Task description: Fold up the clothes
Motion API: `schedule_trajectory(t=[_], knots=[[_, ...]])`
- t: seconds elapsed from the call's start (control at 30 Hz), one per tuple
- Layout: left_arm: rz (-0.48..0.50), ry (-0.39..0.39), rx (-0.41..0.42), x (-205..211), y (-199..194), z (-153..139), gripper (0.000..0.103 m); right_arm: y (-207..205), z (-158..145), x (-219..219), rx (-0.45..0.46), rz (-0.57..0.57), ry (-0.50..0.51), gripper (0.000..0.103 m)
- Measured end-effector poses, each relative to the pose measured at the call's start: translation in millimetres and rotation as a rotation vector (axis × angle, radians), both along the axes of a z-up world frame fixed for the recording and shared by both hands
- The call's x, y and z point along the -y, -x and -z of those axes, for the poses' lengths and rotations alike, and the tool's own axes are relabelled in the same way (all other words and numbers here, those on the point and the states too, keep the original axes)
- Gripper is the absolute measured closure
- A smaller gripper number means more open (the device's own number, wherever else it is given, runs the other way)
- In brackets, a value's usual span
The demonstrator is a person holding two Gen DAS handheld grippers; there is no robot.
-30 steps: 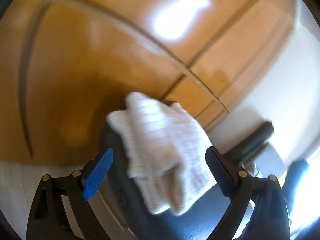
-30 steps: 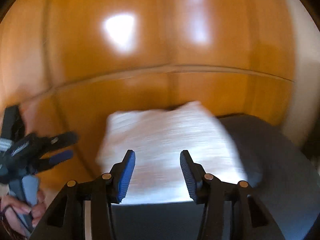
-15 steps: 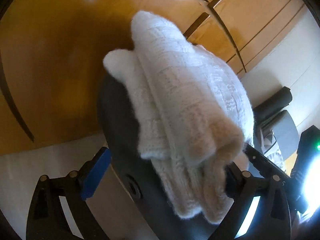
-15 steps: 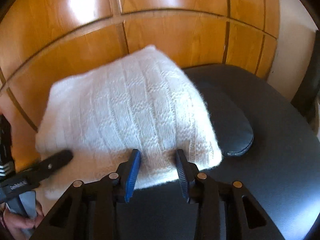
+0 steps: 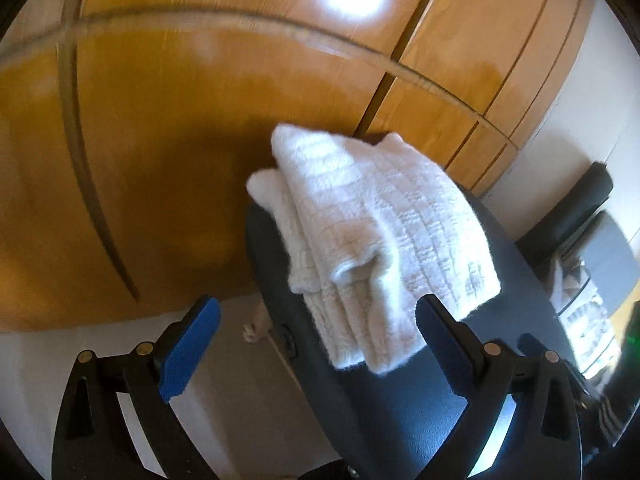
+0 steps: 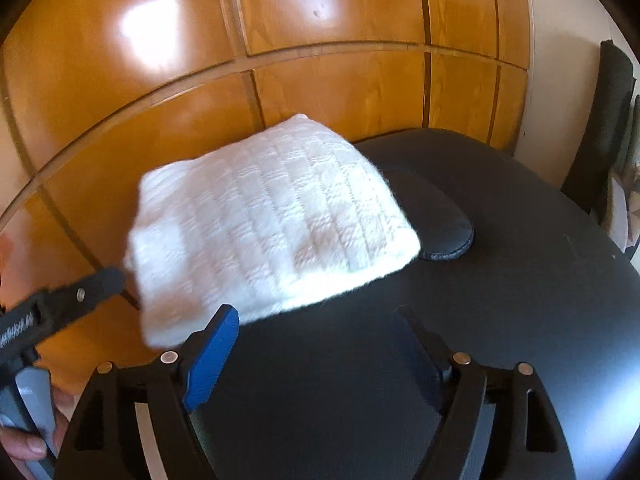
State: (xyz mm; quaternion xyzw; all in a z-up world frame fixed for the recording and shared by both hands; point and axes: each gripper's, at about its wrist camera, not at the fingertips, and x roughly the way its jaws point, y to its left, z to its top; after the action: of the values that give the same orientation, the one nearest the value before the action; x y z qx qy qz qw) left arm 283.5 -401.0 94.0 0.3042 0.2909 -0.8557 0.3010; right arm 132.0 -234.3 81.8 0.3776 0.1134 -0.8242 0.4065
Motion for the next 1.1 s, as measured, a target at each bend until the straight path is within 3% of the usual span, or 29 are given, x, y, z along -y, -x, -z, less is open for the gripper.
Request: schedule_trajectory(t=[0.33, 0.47, 0.97, 1.1], knots=[[-0.104, 0.039, 0.003, -32, -46, -33, 0.003, -58, -43, -18, -0.143, -0.087, 0.025, 0.019], [-0.143, 0.058, 0.006, -44, -64, -45, 0.003, -71, -53, -26, -0.130, -0.102, 0.057, 0.018], [-0.150, 0.264, 0.102, -72, -68, -63, 0.003, -86, -69, -26, -0.133, -0.096, 0.072, 0.018], [-0.146, 0.268, 0.098, -73, -69, -66, 0.003, -90, -71, -28, -0.144, -0.089, 0.069, 0.018]])
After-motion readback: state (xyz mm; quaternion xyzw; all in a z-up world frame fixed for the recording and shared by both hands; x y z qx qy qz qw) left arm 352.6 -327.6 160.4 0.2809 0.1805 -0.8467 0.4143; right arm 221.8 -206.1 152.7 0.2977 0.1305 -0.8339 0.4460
